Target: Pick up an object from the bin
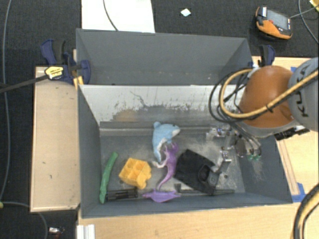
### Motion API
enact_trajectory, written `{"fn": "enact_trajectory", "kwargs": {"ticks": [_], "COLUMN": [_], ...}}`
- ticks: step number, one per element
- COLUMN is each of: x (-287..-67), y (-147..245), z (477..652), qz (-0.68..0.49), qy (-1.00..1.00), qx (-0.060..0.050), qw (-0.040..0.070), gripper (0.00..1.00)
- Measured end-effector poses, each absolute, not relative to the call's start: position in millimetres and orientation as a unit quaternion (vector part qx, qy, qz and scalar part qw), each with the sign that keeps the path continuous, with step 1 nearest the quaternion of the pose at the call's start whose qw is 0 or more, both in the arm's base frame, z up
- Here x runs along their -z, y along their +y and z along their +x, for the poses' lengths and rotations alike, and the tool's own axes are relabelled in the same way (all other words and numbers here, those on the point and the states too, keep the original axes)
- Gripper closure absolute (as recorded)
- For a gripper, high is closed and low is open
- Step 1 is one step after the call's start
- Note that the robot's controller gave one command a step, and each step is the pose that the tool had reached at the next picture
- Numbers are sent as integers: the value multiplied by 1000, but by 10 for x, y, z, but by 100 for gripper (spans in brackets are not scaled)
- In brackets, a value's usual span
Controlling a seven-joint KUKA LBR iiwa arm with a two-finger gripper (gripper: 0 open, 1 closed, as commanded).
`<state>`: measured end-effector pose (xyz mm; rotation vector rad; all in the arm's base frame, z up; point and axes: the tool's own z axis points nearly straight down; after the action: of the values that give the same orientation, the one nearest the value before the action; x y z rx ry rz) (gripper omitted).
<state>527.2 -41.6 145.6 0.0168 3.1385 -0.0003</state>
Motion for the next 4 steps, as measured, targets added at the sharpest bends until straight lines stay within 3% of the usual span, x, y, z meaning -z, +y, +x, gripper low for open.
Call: {"fn": "enact_trajectory", "kwargs": {"ticks": [1, 2, 3, 4], "x": [-819, -848, -848, -848], "y": [219, 586, 585, 585], "z": [5826, 5797, 5797, 5797], "qz": [-46, 136, 134, 134], "qy": [999, 991, 991, 991], "qx": [-1, 1, 1, 1], "qw": [3, 6, 6, 6], "gripper": [0, 100, 100, 0]}}
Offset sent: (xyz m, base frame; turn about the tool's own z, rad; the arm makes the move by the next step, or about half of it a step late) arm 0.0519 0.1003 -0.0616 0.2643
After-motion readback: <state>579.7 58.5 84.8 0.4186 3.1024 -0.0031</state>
